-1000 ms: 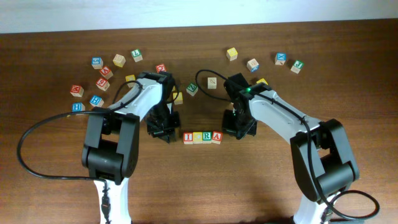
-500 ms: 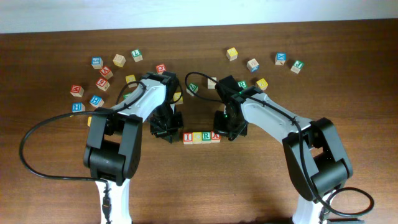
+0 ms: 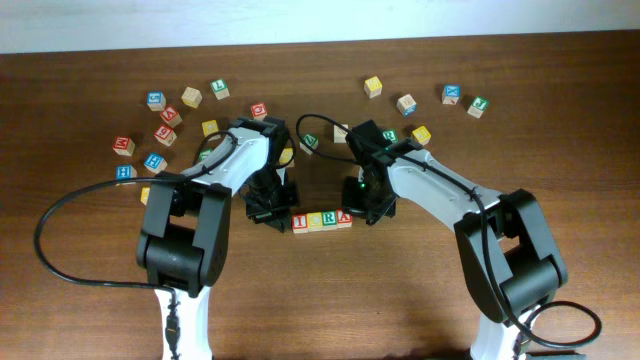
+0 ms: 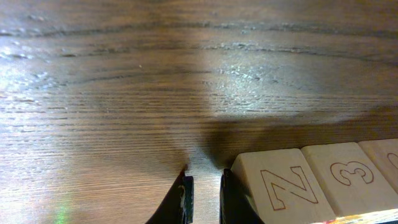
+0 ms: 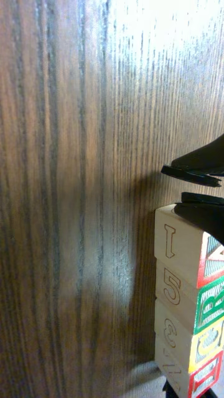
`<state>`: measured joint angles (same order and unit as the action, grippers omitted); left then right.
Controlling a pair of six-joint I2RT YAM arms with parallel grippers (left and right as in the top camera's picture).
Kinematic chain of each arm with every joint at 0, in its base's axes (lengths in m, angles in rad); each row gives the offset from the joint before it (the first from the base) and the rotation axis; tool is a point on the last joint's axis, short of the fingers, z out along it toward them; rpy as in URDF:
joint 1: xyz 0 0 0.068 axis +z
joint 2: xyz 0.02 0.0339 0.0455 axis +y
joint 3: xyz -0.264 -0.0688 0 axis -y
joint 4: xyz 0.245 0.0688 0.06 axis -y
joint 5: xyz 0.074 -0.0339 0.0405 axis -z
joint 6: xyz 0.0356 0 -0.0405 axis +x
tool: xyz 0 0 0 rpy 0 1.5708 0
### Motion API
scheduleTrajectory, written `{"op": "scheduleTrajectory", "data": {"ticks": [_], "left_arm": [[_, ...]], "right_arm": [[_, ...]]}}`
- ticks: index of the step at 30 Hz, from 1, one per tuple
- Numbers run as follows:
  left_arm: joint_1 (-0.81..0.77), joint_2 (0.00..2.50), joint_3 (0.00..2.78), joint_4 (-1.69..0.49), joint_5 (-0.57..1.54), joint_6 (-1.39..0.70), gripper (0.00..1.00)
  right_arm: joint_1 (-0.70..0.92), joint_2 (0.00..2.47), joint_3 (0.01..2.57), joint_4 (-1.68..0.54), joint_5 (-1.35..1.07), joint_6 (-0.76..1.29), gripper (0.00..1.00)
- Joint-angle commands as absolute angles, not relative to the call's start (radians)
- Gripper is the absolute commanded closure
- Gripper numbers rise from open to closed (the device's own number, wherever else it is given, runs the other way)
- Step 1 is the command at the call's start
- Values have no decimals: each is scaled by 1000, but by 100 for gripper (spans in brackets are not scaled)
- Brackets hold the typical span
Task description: Spell out ICRA
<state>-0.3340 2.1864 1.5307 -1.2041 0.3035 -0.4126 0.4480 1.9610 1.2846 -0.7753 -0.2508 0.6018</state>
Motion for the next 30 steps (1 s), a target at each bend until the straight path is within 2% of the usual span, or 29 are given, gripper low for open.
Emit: {"op": "scheduleTrajectory", "data": {"ticks": [1, 22, 23, 26, 30], "left_arm": [[-339, 2216, 1517, -1209, 307, -422, 92], [-298, 2216, 1518, -1213, 288, -422, 87], [-298, 2216, 1517, -1213, 288, -422, 86], [-298, 2216, 1518, -1217, 235, -422, 78], [-298, 2216, 1518, -1225, 201, -422, 67]], "right_arm": [[455, 1971, 1279, -770, -281, 599, 95], [491, 1971, 1279, -785, -224, 598, 94], [491, 1971, 1279, -785, -213, 598, 94], [491, 1971, 1279, -786, -186, 580, 86], [490, 1971, 1279, -789, -168, 580, 85]]}}
